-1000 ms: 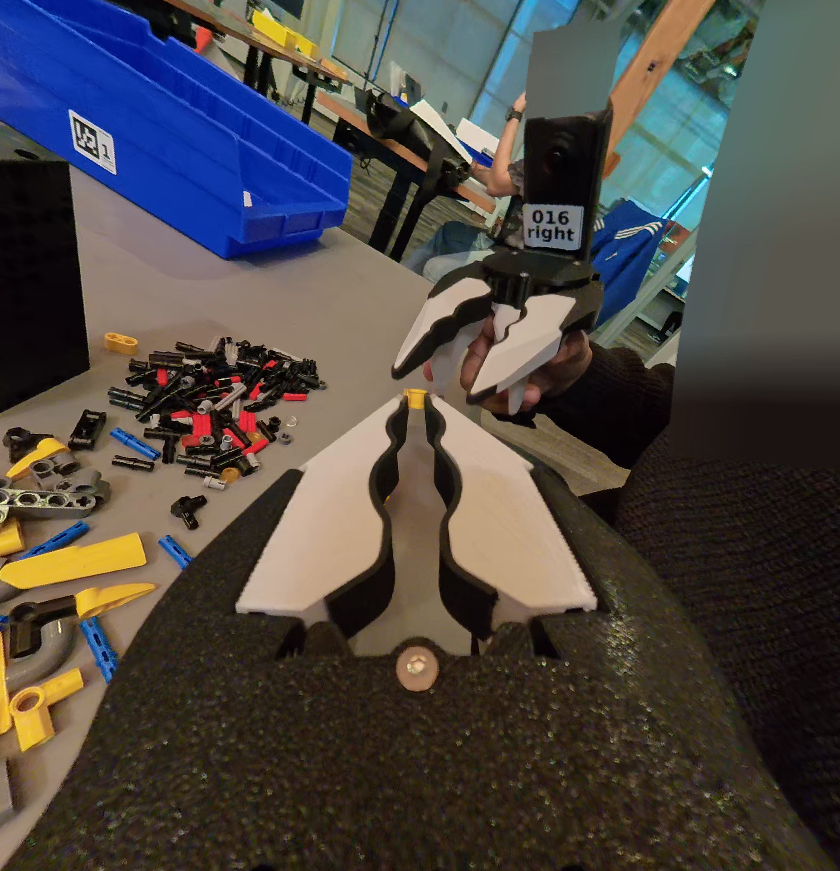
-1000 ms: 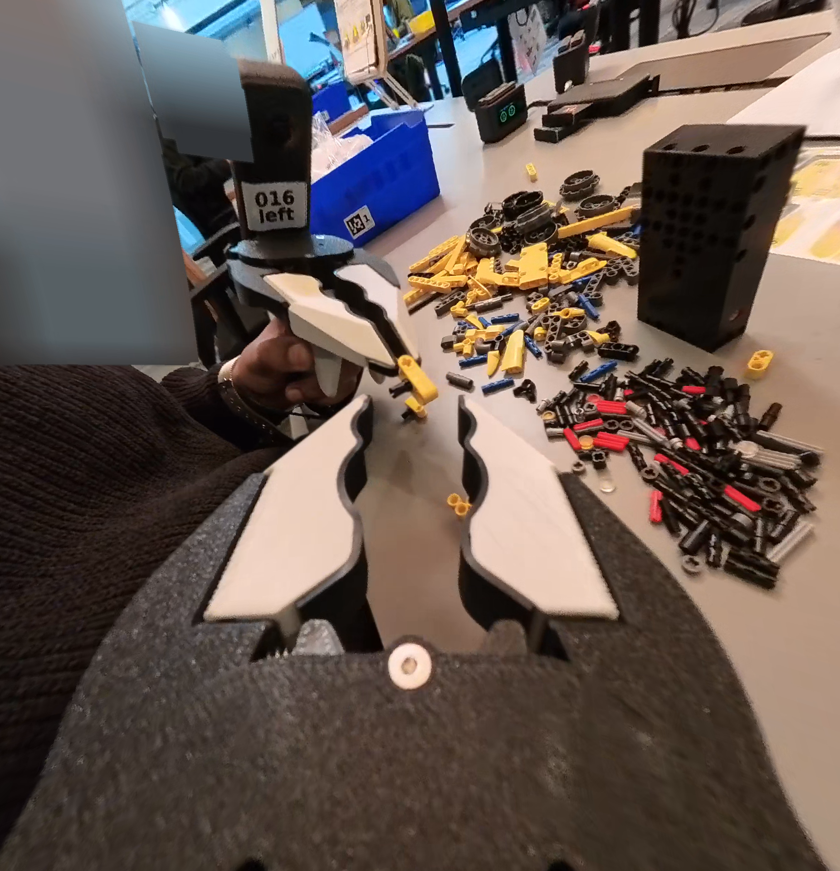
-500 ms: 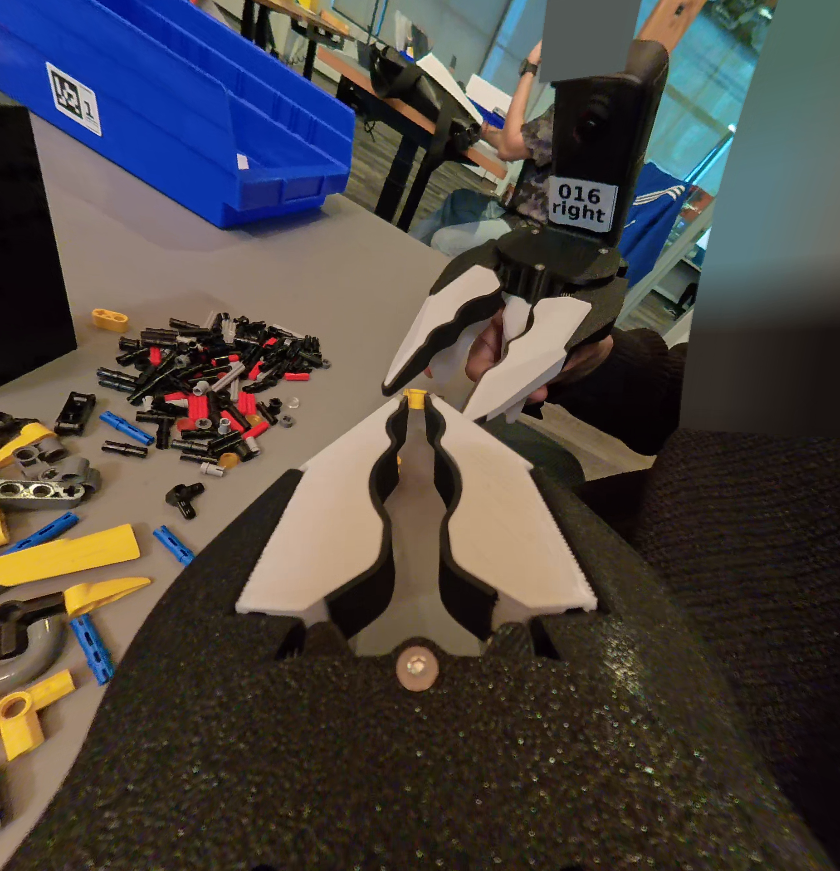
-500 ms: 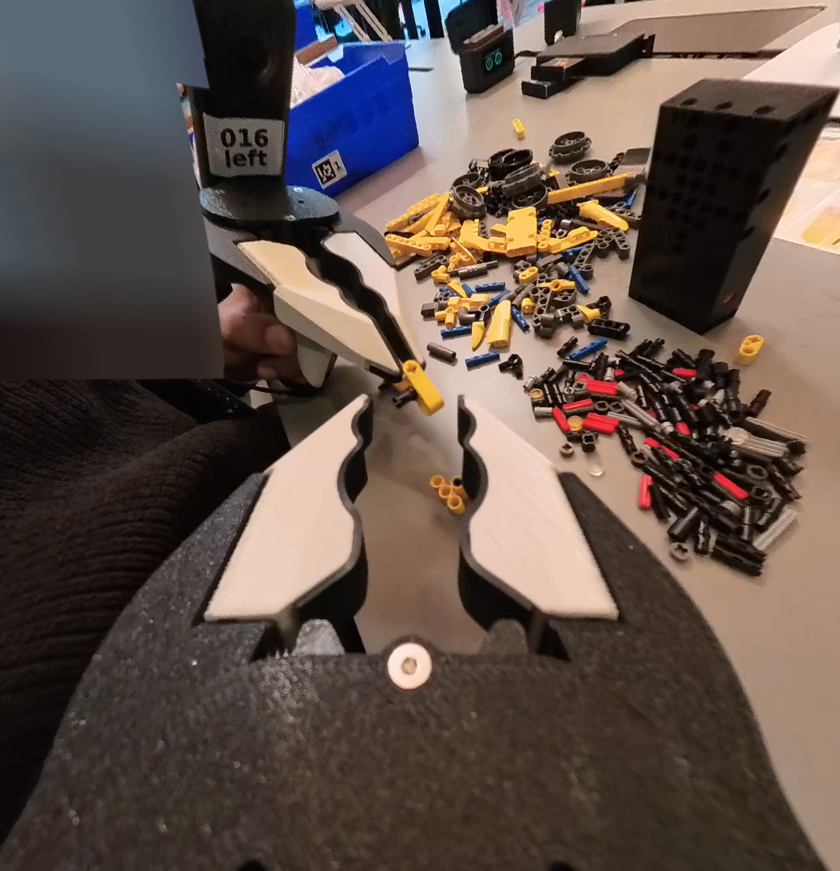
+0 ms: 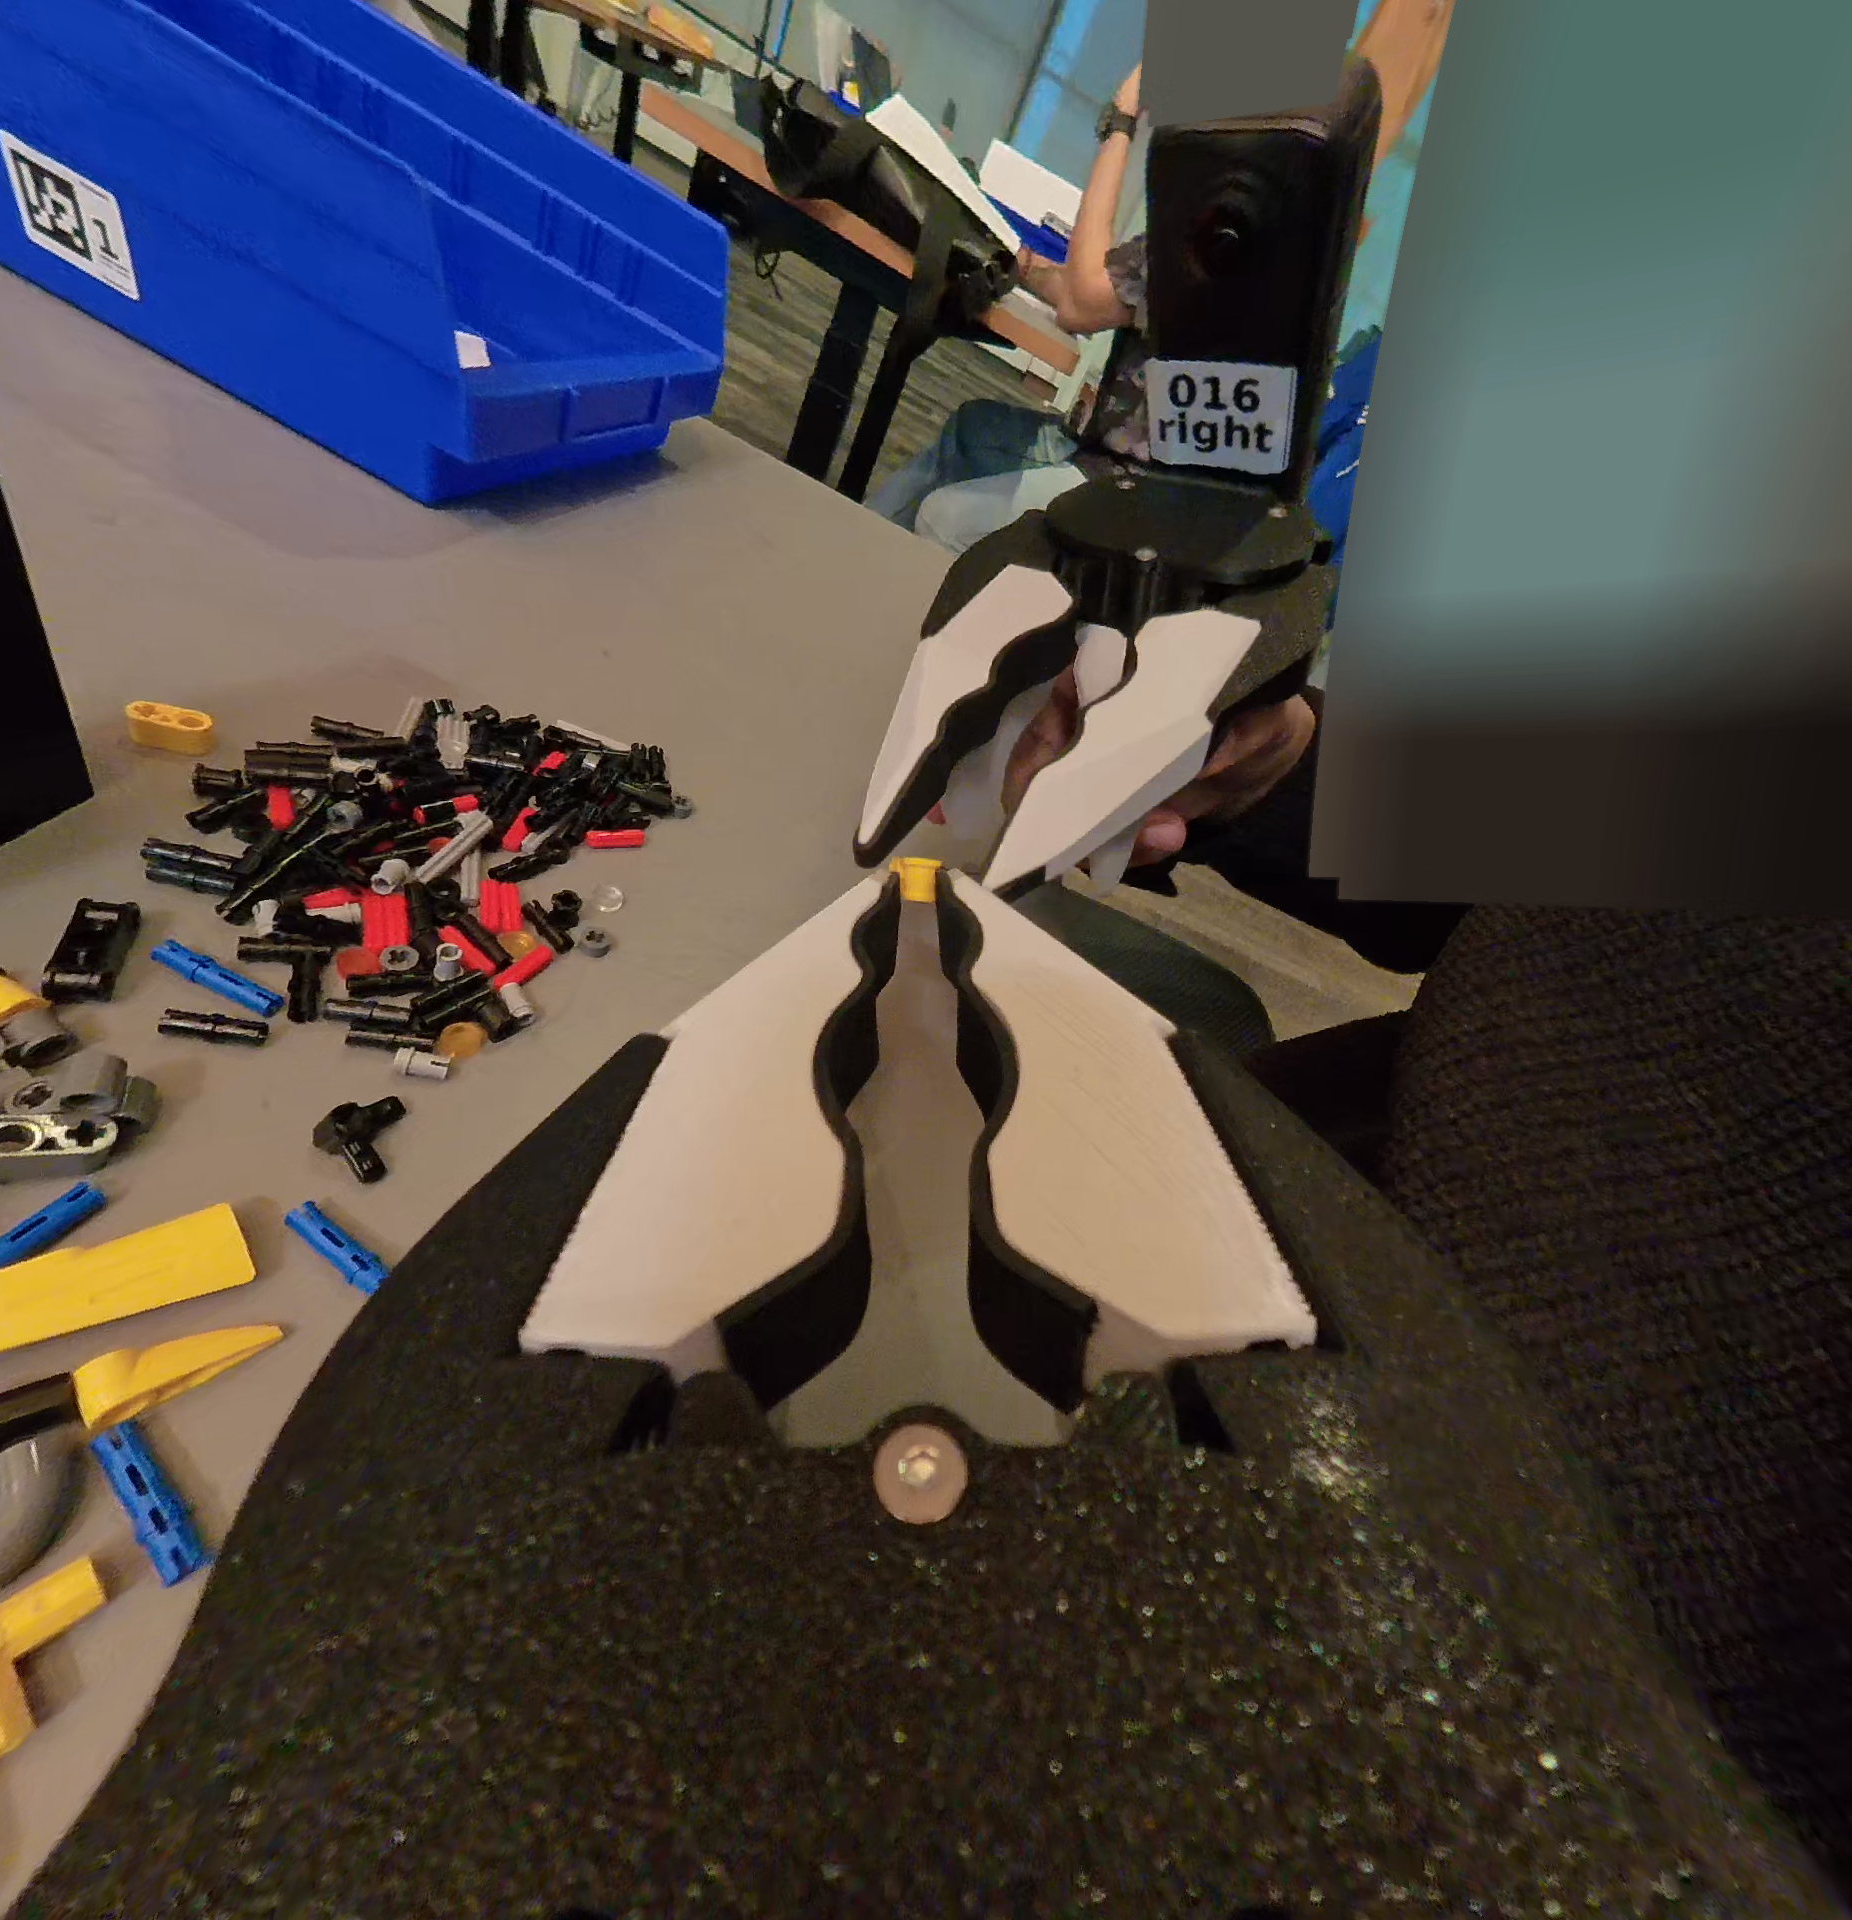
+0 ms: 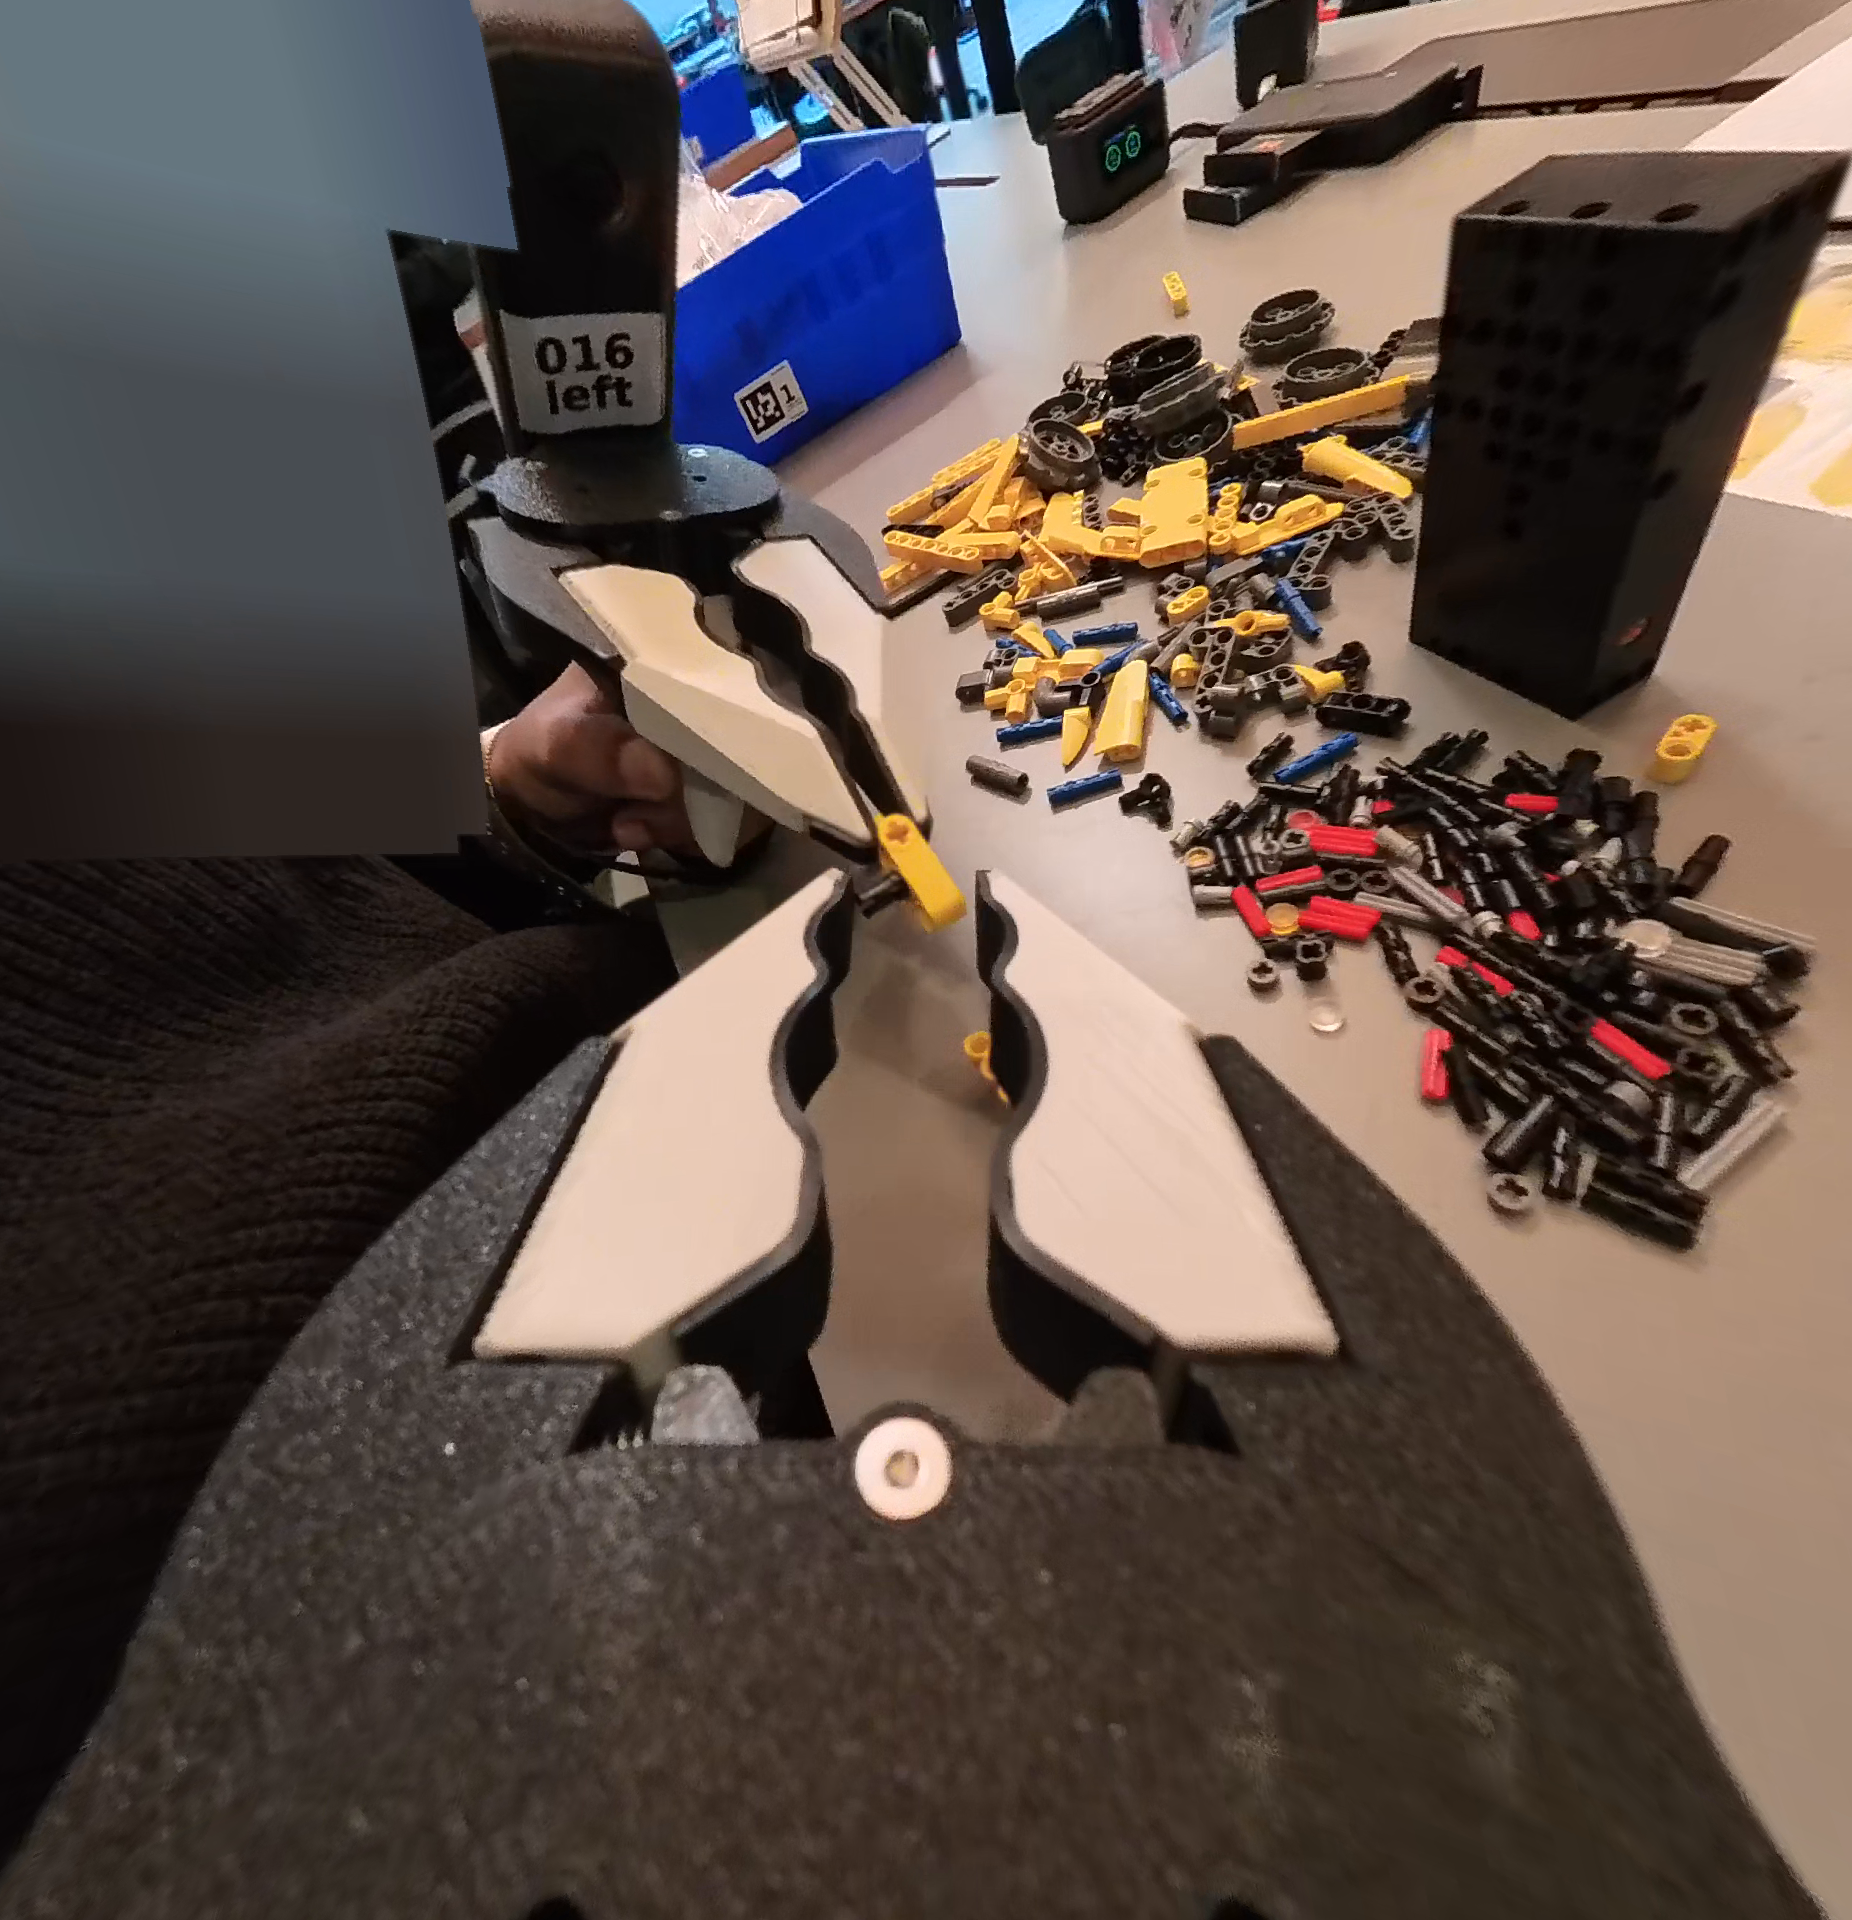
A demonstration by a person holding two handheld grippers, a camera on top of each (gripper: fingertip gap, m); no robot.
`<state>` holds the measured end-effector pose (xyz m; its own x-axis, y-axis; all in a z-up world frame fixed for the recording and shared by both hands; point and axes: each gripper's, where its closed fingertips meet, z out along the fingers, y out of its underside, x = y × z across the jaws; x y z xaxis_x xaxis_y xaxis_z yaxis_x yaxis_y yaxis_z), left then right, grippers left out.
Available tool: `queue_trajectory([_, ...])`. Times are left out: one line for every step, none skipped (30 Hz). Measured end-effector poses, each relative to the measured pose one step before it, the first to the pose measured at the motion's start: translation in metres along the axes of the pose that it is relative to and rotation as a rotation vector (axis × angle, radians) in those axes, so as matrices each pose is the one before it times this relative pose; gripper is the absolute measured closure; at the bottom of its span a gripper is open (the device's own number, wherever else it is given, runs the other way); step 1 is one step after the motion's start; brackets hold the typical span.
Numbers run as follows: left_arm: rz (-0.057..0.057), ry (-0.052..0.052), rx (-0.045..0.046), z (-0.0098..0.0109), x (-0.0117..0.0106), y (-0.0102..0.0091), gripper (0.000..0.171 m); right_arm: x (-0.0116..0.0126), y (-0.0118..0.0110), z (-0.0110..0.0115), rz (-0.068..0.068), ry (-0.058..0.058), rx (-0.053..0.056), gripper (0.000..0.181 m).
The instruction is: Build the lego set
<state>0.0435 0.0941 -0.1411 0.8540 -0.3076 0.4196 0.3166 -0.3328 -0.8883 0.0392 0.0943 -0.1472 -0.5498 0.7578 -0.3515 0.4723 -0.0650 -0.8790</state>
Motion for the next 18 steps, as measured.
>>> queue_trajectory([0.0041, 0.002, -0.00119, 0.00063, 0.00084, 0.00008, 0.165, -0.00081, 0.00055, 0.00046, -0.0063, -0.0022, -0.004, 0.158])
queue_trajectory([0.0026, -0.0018, -0.00221, 0.00063, 0.00005, 0.00015, 0.165, -0.00078, 0.00054, 0.00022, -0.0029, -0.0048, -0.0024, 0.158])
queue_trajectory([0.0007, 0.0009, -0.00223, 0.00036, 0.00029, 0.0003, 0.165, -0.00056, 0.00032, -0.00005, -0.0016, -0.0049, -0.0007, 0.158])
queue_trajectory([-0.0013, 0.0033, -0.00037, 0.00022, 0.00034, 0.00001, 0.165, -0.00036, 0.00022, -0.00043, -0.0043, -0.0044, 0.0016, 0.158])
queue_trajectory([-0.0043, 0.0089, 0.00238, -0.00008, 0.00082, -0.00029, 0.165, -0.00086, -0.00038, -0.00094, -0.0078, -0.0058, 0.0053, 0.158])
queue_trajectory([-0.008, 0.0137, 0.00392, -0.00009, 0.00126, -0.00061, 0.165, -0.00121, -0.00106, -0.00125, -0.0091, -0.0074, 0.0079, 0.158])
queue_trajectory([-0.0101, 0.0185, 0.00071, -0.00008, 0.0016, 0.0001, 0.165, -0.00192, -0.00111, -0.00127, -0.0104, -0.0102, 0.0076, 0.159])
queue_trajectory([-0.0118, 0.0218, -0.00431, -0.00007, 0.00168, 0.00056, 0.165, -0.00254, -0.00088, -0.00137, -0.0133, -0.0134, 0.0049, 0.16])
queue_trajectory([-0.0078, 0.0237, 0.00081, -0.00039, 0.00221, 0.0, 0.165, -0.00253, 0.00006, -0.00116, -0.0161, -0.013, -0.0012, 0.16])
queue_trajectory([-0.0037, 0.0254, 0.00412, -0.00063, 0.00306, -0.00049, 0.165, -0.00199, 0.00076, -0.00098, -0.0179, -0.0092, -0.0076, 0.16])
queue_trajectory([-0.0044, 0.0272, 0.00383, -0.00062, 0.00344, -0.00067, 0.165, -0.00201, 0.00132, -0.00071, -0.0201, -0.0088, -0.0108, 0.16])
queue_trajectory([-0.0044, 0.0217, 0.00243, -0.00056, 0.00264, -0.0003, 0.165, -0.00241, 0.00114, -0.00047, -0.0226, -0.0103, -0.0103, 0.16])
queue_trajectory([-0.0044, 0.0177, 0.00131, -0.00026, 0.00201, -0.00001, 0.166, -0.00264, 0.00052, -0.00036, -0.0239, -0.011, -0.006, 0.16])
queue_trajectory([-0.0038, 0.0166, 0.00075, -0.00006, 0.00199, 0.00014, 0.166, -0.00295, -0.00043, -0.00033, -0.0226, -0.0127, -0.0003, 0.16])
queue_trajectory([-0.0035, 0.0146, 0.00297, -0.00002, 0.00186, -0.00006, 0.166, -0.00275, -0.00121, -0.0003, -0.017, -0.0128, 0.0037, 0.16])
queue_trajectory([-0.0056, 0.012, 0.00442, -0.0001, 0.00147, -0.00047, 0.165, -0.00181, -0.00134, -0.00009, -0.0112, -0.0099, 0.0039, 0.16])
queue_trajectory([-0.0024, 0.0092, 0.00325, -0.0001, 0.00123, -0.00033, 0.165, -0.00135, -0.00086, 0.00006, -0.0072, -0.0094, 0.0027, 0.16])
queue_trajectory([0.0011, 0.0059, 0.00092, -0.0001, 0.0009, -0.00015, 0.165, -0.00094, -0.0005, 0.00018, -0.0033, -0.0092, 0.0018, 0.16])
